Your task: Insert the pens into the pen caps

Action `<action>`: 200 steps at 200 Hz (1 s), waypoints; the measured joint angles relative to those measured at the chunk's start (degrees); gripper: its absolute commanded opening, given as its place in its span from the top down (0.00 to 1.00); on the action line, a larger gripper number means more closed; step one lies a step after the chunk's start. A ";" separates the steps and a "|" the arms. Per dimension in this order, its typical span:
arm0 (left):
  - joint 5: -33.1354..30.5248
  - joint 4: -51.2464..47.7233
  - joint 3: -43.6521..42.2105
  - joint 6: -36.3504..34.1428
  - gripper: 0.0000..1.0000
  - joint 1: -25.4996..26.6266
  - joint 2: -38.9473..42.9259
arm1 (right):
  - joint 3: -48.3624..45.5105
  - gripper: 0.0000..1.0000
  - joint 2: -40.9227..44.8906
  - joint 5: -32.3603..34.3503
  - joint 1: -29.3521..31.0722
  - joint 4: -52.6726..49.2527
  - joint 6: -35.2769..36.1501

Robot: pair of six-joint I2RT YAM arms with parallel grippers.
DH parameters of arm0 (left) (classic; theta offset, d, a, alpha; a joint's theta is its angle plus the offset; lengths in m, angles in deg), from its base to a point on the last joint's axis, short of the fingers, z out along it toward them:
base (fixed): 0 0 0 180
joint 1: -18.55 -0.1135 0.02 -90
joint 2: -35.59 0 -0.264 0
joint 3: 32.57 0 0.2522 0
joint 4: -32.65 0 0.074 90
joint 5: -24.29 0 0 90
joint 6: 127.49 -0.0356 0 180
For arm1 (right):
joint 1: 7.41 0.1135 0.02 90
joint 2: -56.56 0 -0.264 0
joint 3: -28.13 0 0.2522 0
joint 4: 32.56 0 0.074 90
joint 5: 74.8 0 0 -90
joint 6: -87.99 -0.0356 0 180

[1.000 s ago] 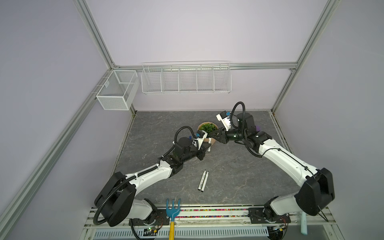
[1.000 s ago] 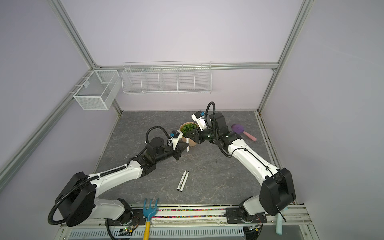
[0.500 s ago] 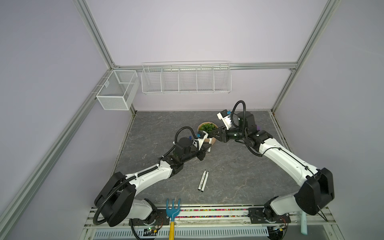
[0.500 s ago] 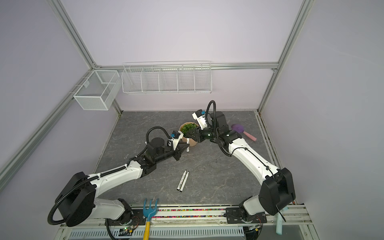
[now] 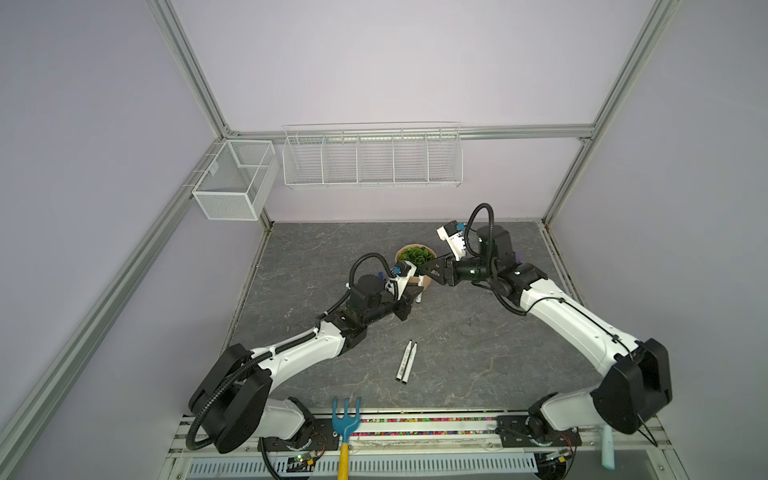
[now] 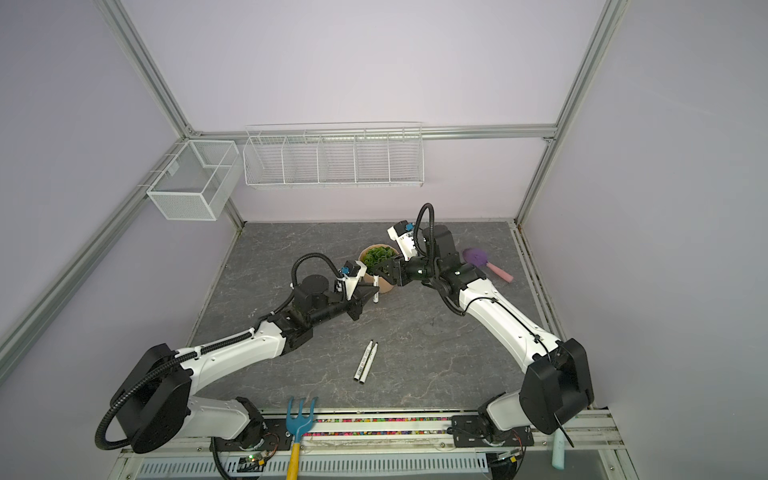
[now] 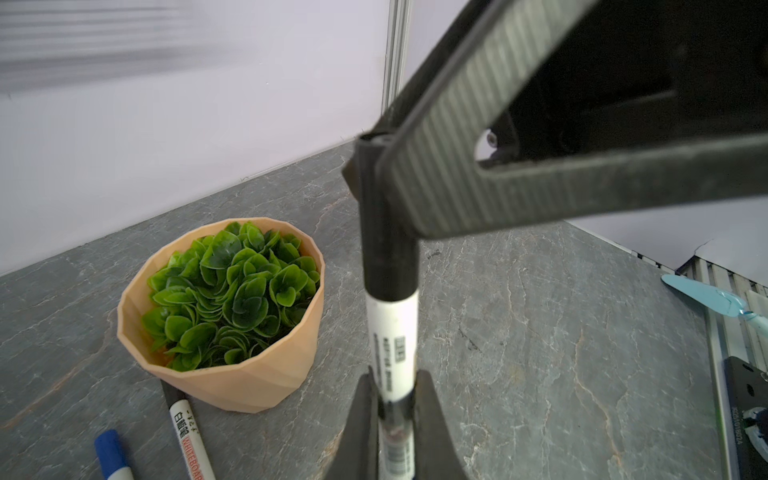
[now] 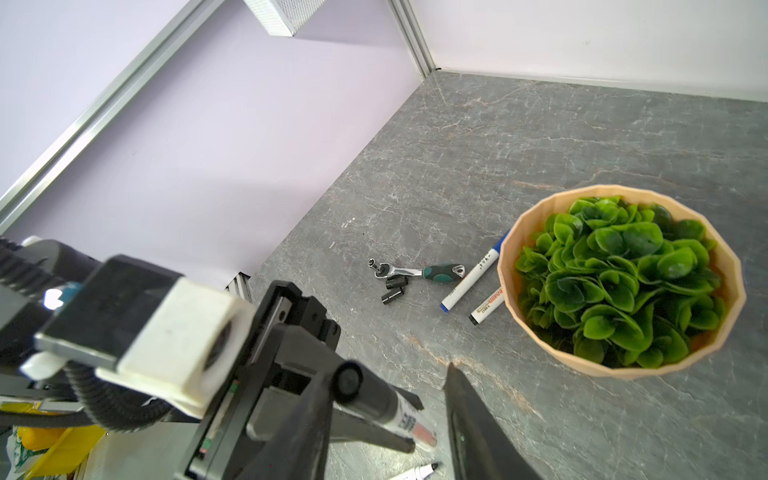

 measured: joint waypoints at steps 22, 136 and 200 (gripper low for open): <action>0.00 0.31 0.55 0.00 1.00 0.00 -0.02 | -0.92 0.53 0.90 0.79 -0.13 -0.46 0.24; 0.79 0.98 3.23 2.08 1.00 -0.02 -0.81 | -1.25 0.67 -0.04 -0.50 0.59 2.14 -0.66; 1.20 1.44 3.96 3.26 1.00 -0.15 -1.25 | -1.57 0.84 -0.20 0.63 0.63 3.41 -0.90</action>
